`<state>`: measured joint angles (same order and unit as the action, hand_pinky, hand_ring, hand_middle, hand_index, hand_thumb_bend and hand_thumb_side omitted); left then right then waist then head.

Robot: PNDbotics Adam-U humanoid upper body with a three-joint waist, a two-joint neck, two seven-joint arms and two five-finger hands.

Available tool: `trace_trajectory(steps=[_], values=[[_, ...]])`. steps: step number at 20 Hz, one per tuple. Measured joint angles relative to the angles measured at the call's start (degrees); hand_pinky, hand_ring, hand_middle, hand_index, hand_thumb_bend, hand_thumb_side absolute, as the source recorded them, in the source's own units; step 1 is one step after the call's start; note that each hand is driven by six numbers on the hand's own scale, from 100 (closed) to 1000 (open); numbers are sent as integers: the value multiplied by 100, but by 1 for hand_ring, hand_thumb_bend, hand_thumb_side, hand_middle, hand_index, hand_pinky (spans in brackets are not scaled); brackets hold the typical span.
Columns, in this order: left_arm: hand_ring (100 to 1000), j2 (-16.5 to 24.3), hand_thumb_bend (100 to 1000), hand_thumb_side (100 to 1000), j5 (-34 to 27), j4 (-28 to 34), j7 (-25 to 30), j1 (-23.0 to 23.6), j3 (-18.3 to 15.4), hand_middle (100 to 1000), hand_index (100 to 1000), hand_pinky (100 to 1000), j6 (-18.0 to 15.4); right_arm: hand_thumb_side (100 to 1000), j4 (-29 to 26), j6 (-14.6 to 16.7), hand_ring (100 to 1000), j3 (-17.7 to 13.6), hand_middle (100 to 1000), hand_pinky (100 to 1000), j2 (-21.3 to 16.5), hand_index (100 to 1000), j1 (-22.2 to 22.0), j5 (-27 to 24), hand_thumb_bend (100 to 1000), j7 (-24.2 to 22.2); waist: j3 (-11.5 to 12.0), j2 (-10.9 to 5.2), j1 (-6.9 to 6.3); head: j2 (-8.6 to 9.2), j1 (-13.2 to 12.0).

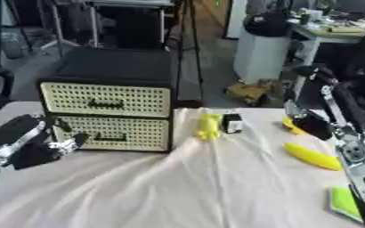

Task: Pick up objects from table and place into drawer.

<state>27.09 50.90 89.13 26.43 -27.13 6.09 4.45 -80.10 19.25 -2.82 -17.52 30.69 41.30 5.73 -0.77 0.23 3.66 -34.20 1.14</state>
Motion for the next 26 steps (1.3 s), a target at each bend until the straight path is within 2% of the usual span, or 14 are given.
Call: trace_trajectory(steps=[5, 13, 19, 26], values=[[100, -164, 506, 1000, 456, -488, -151, -263, 123, 100, 768, 100, -116, 533, 2, 4, 854, 1, 828, 834, 14, 876, 0, -1, 100, -3, -9, -3, 13, -23, -5], [100, -536, 514, 1000, 1077, -1368, -394, -867, 188, 100, 757, 100, -77, 533, 22, 35, 854, 35, 828, 834, 80, 877, 2, -9, 100, -17, -84, -21, 95, -42, -66], [100, -734, 519, 1000, 1534, -1914, -622, -1040, 190, 100, 755, 100, -166, 533, 32, 57, 855, 42, 827, 834, 117, 877, 6, -17, 100, -33, -145, 2, 137, -42, -125], [100, -901, 529, 1000, 1783, -2395, -873, -1264, 188, 100, 764, 100, -176, 533, 34, 82, 855, 75, 827, 835, 174, 877, 29, -37, 100, -57, -212, 20, 142, -42, -206]])
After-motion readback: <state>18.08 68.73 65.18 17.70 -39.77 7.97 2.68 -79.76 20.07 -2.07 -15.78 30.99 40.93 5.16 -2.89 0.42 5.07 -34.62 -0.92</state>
